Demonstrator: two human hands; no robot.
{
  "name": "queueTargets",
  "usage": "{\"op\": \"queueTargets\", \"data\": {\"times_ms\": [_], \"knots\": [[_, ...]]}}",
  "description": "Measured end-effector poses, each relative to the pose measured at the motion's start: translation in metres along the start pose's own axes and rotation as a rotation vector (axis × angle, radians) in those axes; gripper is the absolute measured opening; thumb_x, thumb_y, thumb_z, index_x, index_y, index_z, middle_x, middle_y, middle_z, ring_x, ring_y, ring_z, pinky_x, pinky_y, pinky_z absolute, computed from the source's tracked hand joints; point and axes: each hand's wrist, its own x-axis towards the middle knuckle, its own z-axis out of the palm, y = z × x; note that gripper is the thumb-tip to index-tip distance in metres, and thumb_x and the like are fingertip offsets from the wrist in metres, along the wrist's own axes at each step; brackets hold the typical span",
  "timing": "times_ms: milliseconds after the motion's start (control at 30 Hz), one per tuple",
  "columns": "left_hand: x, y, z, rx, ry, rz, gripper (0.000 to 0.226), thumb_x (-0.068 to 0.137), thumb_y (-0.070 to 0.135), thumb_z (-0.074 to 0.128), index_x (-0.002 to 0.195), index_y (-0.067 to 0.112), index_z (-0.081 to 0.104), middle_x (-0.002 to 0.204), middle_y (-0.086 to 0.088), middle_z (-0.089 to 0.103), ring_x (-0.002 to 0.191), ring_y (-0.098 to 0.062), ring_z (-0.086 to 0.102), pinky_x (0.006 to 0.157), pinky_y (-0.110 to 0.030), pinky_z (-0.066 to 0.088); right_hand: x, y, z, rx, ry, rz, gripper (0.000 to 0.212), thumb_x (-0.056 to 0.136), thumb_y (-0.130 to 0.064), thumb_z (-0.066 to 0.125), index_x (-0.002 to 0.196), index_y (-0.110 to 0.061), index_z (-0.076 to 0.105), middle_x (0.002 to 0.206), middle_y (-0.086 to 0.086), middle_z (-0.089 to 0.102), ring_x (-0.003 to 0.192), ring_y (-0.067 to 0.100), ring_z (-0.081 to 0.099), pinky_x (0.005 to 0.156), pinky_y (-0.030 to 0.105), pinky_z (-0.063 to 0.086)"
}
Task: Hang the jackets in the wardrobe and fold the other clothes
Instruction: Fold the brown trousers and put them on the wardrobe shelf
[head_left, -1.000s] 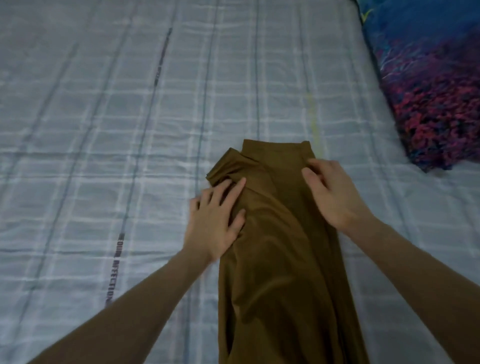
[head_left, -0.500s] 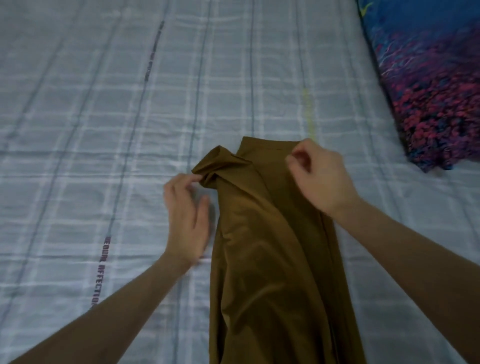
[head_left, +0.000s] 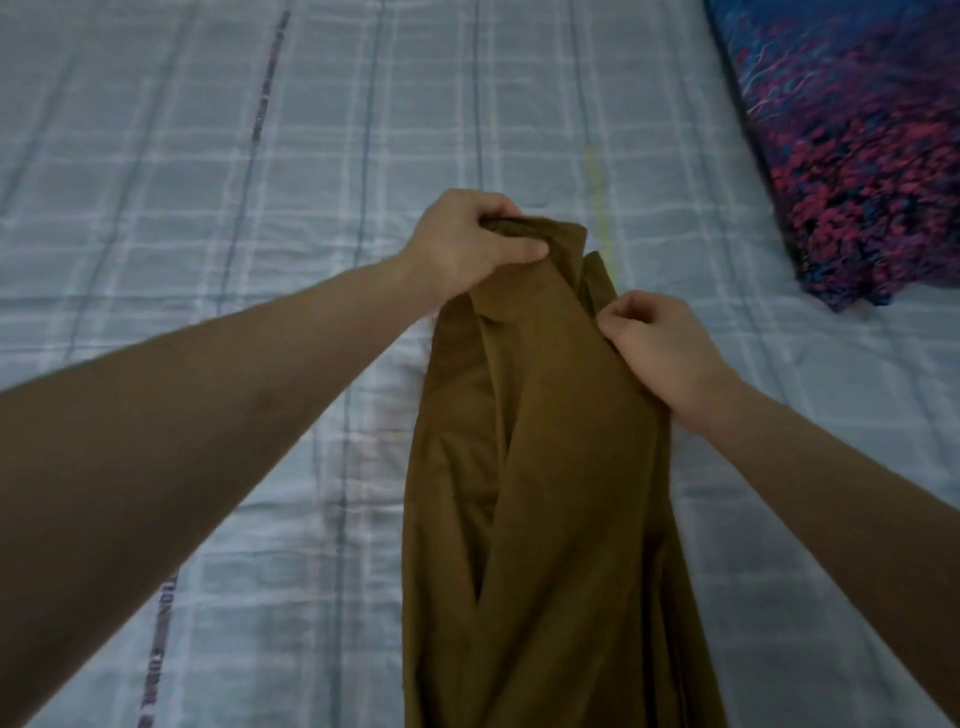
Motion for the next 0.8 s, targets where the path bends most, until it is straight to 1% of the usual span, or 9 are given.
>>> {"op": "queueTargets", "data": {"times_ms": [67,167,233,300,367,467,533,667,800], "knots": [[0.009,0.001,0.009,-0.054,0.025,-0.022,0.044,0.074,0.032,0.084,0.115,0.025,0.069,0.104,0.004,0.067,0.102,-0.012,0.064,0.096,-0.032,0.052,0.001,0.002,-0.007,0.116,-0.088,0.081,0.03,0.089,-0.045,0.055,0.093,-0.021,0.071,0.09,-0.001,0.073,0.086,0.017,0.067,0.081,0.035,0.053],[0.005,-0.006,0.013,-0.227,0.091,-0.081,0.076,0.086,0.037,0.071,0.15,0.022,0.032,0.141,0.002,0.049,0.127,-0.012,0.049,0.108,-0.03,0.041,0.009,0.004,-0.012,0.218,-0.131,0.224,0.04,0.096,-0.045,0.045,0.102,-0.012,0.067,0.094,0.003,0.067,0.081,0.019,0.062,0.07,0.032,0.049],[-0.009,-0.017,0.013,-0.082,0.245,-0.029,0.054,0.093,0.032,0.061,0.143,0.02,0.043,0.137,0.002,0.048,0.121,-0.014,0.051,0.105,-0.036,0.045,0.012,0.004,-0.015,0.223,-0.142,0.26,0.034,0.096,-0.038,0.05,0.106,-0.009,0.066,0.093,0.005,0.067,0.077,0.018,0.061,0.061,0.029,0.047],[-0.029,-0.032,0.014,0.138,0.394,0.052,0.024,0.091,0.024,0.057,0.115,0.02,0.058,0.106,0.003,0.056,0.092,-0.013,0.058,0.086,-0.042,0.053,0.012,0.005,-0.018,0.237,-0.184,0.251,0.03,0.092,-0.034,0.06,0.109,-0.01,0.067,0.098,0.005,0.072,0.085,0.018,0.067,0.062,0.028,0.052],[-0.049,-0.039,0.017,0.296,0.27,-0.025,0.019,0.089,0.039,0.06,0.098,0.023,0.057,0.086,0.006,0.059,0.075,-0.011,0.057,0.073,-0.042,0.052,0.011,0.005,-0.02,0.286,-0.22,0.216,0.03,0.089,-0.028,0.067,0.111,-0.008,0.068,0.105,0.008,0.073,0.095,0.021,0.069,0.072,0.032,0.059],[-0.06,-0.043,0.022,0.714,0.008,-0.149,0.029,0.086,0.054,0.061,0.096,0.027,0.056,0.087,0.009,0.063,0.084,-0.014,0.059,0.081,-0.034,0.041,0.01,0.001,-0.019,0.268,-0.204,0.123,0.025,0.085,-0.024,0.071,0.106,-0.009,0.068,0.105,0.01,0.072,0.098,0.024,0.069,0.088,0.039,0.056],[-0.056,-0.034,0.015,0.542,0.034,-0.15,0.015,0.088,0.041,0.063,0.085,0.027,0.06,0.084,0.008,0.063,0.083,-0.015,0.06,0.077,-0.03,0.045,0.01,-0.005,-0.019,0.171,-0.186,0.071,0.017,0.086,-0.029,0.071,0.095,-0.015,0.068,0.094,0.006,0.072,0.085,0.02,0.069,0.078,0.033,0.057],[-0.058,-0.021,-0.004,-0.076,0.128,-0.172,0.017,0.092,0.011,0.058,0.08,0.019,0.048,0.078,-0.01,0.057,0.064,-0.023,0.053,0.061,-0.033,0.046,0.018,-0.009,-0.026,0.135,-0.07,0.067,0.019,0.091,-0.03,0.064,0.076,-0.018,0.062,0.076,0.003,0.063,0.068,0.015,0.059,0.058,0.027,0.048],[-0.064,-0.031,-0.007,-0.006,0.168,-0.142,0.017,0.091,0.005,0.055,0.098,0.019,0.047,0.083,-0.006,0.058,0.06,-0.016,0.053,0.048,-0.025,0.045,0.032,-0.001,-0.013,0.017,0.036,0.009,0.012,0.094,-0.024,0.058,0.097,-0.016,0.066,0.089,0.003,0.065,0.084,0.021,0.064,0.078,0.036,0.056]]}}
